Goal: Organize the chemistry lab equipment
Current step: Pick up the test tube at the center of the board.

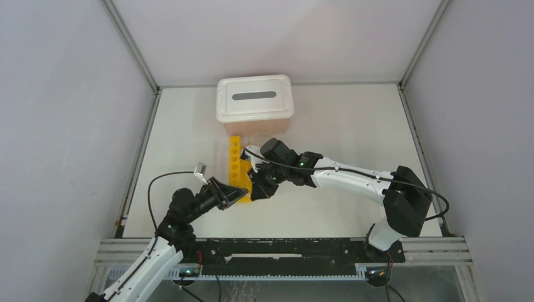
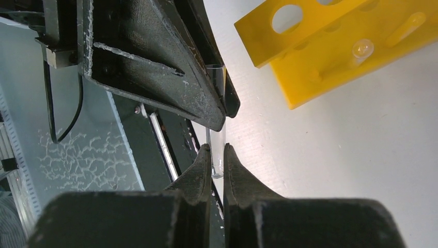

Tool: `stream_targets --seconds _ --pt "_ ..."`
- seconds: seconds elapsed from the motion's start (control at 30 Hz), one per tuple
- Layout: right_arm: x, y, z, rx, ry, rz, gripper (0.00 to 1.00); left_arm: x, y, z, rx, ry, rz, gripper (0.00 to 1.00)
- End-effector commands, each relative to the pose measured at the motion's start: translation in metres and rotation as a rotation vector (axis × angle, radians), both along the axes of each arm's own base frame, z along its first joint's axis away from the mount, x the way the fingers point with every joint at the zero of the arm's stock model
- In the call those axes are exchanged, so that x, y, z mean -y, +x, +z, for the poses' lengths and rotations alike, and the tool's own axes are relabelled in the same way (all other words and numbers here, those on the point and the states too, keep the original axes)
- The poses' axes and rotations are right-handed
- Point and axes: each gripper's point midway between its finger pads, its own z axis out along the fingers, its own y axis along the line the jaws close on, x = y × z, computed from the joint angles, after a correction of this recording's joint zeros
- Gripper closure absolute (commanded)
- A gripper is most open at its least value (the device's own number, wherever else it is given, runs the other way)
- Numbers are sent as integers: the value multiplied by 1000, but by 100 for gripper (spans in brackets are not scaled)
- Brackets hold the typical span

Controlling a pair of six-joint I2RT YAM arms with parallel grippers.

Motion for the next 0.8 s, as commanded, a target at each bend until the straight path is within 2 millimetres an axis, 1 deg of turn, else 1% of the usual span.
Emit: stream_targets --seconds 0.0,0.07,0.17,0.23,0.5,0.57,0.63,0.67,0.77 --pt "-11 14 22 69 70 -13 85 1 3 32 82 -70 10 76" --pt "-10 15 26 82 83 -25 78 0 5 33 80 -74 25 77" --pt "-9 18 29 97 100 -46 64 -2 7 35 78 -83 48 77" --pt "-9 20 33 108 115 -58 61 -3 9 37 78 -89 59 77" --pt "-3 29 51 153 199 -139 51 -8 17 41 65 -104 117 78" --pt "1 31 51 155 229 -174 50 -10 20 43 57 -117 141 78" --pt "2 34 55 168 280 -211 47 -13 23 48 50 -137 165 78" --pt "2 36 61 185 320 -232 47 -14 25 49 43 -147 177 78" --pt "7 40 68 211 410 -298 46 -17 28 53 30 -176 209 78"
